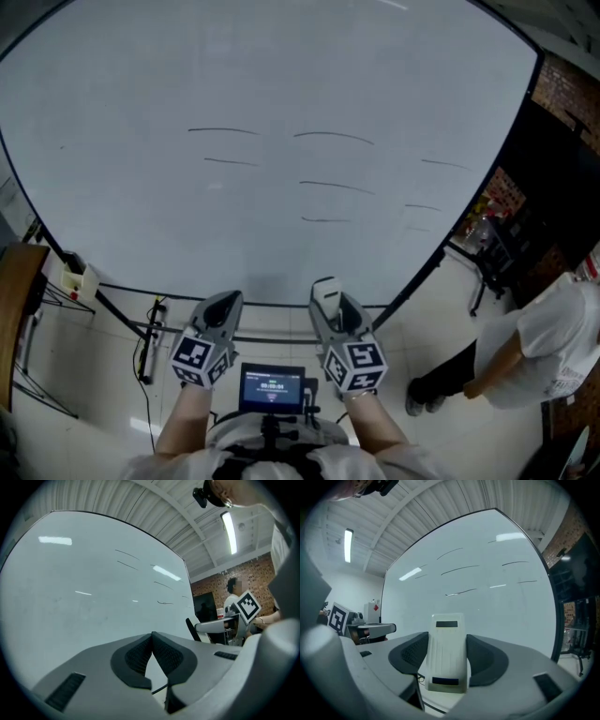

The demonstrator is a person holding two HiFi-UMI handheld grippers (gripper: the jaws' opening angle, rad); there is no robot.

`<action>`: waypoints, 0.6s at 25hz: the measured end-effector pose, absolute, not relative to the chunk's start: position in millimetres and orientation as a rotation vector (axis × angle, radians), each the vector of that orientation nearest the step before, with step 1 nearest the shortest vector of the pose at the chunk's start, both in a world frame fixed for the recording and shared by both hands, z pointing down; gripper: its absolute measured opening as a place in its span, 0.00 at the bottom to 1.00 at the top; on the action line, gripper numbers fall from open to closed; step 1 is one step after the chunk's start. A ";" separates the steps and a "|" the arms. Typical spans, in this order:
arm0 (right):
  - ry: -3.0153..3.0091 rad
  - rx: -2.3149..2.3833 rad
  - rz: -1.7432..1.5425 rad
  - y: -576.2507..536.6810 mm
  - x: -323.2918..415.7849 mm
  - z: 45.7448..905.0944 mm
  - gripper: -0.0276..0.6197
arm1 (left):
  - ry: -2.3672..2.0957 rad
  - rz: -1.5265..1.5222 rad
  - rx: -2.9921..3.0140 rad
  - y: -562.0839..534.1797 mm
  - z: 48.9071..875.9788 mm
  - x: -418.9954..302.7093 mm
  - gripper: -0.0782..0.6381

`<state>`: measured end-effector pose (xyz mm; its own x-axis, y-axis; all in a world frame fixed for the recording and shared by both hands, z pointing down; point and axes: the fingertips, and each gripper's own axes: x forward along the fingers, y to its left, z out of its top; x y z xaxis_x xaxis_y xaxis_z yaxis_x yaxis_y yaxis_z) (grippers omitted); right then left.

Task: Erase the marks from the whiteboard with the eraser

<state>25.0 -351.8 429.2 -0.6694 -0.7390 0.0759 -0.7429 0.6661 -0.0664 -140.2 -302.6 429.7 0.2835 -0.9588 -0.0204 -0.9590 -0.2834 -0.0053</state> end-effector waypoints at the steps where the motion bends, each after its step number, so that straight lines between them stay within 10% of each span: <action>1: -2.826 1.273 0.136 -354.4 24.3 427.1 0.46 | 1.867 0.023 -2.501 -305.5 428.2 -142.2 0.12; 15: -2.896 1.302 -0.263 -385.2 -47.8 334.8 0.46 | 1.812 0.026 -2.476 -321.4 410.5 -175.0 0.12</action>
<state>-47.8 -385.2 334.8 -0.6650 -0.7390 -0.1075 -0.7463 0.6524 0.1316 -175.0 -321.4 410.5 0.3031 -0.9513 -0.0564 -0.9525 -0.3006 -0.0489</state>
